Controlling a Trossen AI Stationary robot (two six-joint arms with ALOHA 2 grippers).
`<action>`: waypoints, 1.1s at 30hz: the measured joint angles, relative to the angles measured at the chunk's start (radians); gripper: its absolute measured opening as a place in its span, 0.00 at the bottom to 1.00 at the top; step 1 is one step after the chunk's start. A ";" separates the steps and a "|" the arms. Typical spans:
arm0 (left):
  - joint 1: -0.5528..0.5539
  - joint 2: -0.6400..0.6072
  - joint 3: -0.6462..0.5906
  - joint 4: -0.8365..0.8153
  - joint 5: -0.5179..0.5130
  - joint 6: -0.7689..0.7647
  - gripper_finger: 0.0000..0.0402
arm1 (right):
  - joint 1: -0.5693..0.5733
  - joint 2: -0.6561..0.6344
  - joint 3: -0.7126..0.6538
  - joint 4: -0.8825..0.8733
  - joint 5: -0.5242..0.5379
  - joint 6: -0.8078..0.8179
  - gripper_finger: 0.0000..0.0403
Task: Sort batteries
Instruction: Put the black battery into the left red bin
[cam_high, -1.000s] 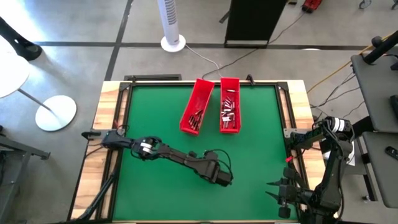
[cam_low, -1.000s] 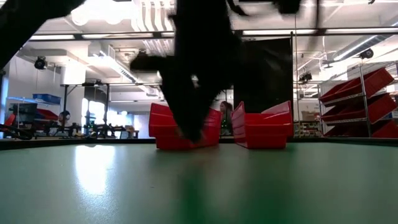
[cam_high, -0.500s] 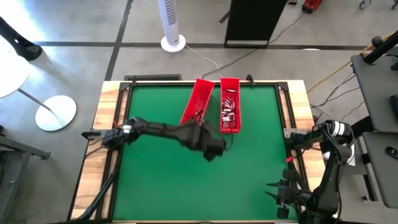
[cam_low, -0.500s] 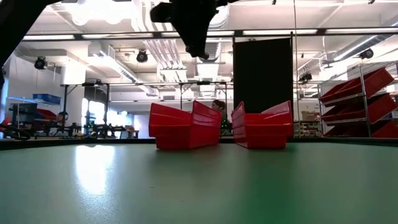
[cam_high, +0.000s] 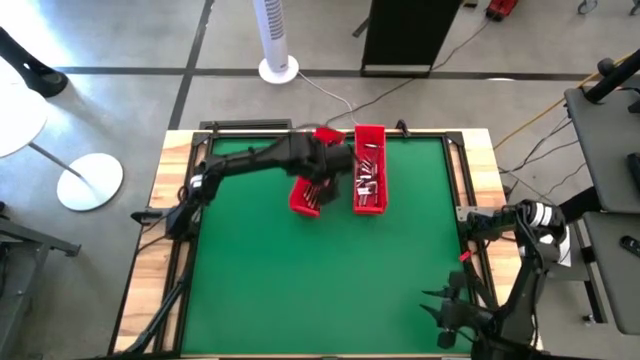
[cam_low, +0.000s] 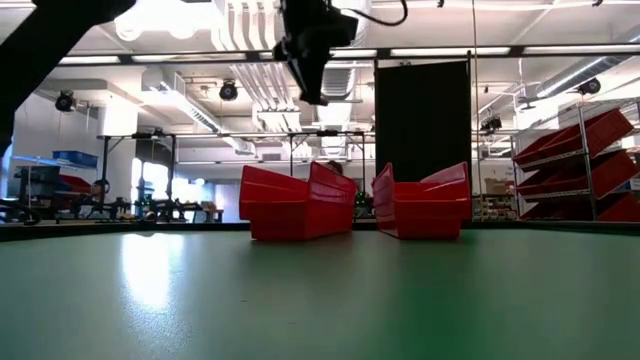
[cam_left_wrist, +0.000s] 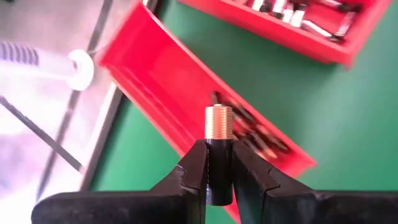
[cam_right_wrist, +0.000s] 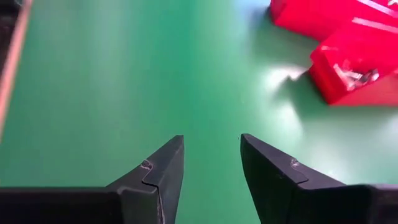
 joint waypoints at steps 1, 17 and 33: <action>0.019 0.000 0.000 0.016 0.005 0.048 0.08 | -0.014 -0.005 0.000 -0.005 0.000 -0.030 0.38; 0.115 0.000 -0.151 0.103 0.140 0.440 0.08 | -0.179 -0.087 0.005 -0.032 -0.130 -0.014 0.28; 0.123 -0.187 -0.453 0.342 0.233 0.602 0.08 | -0.185 -0.076 0.005 -0.024 -0.019 0.140 0.19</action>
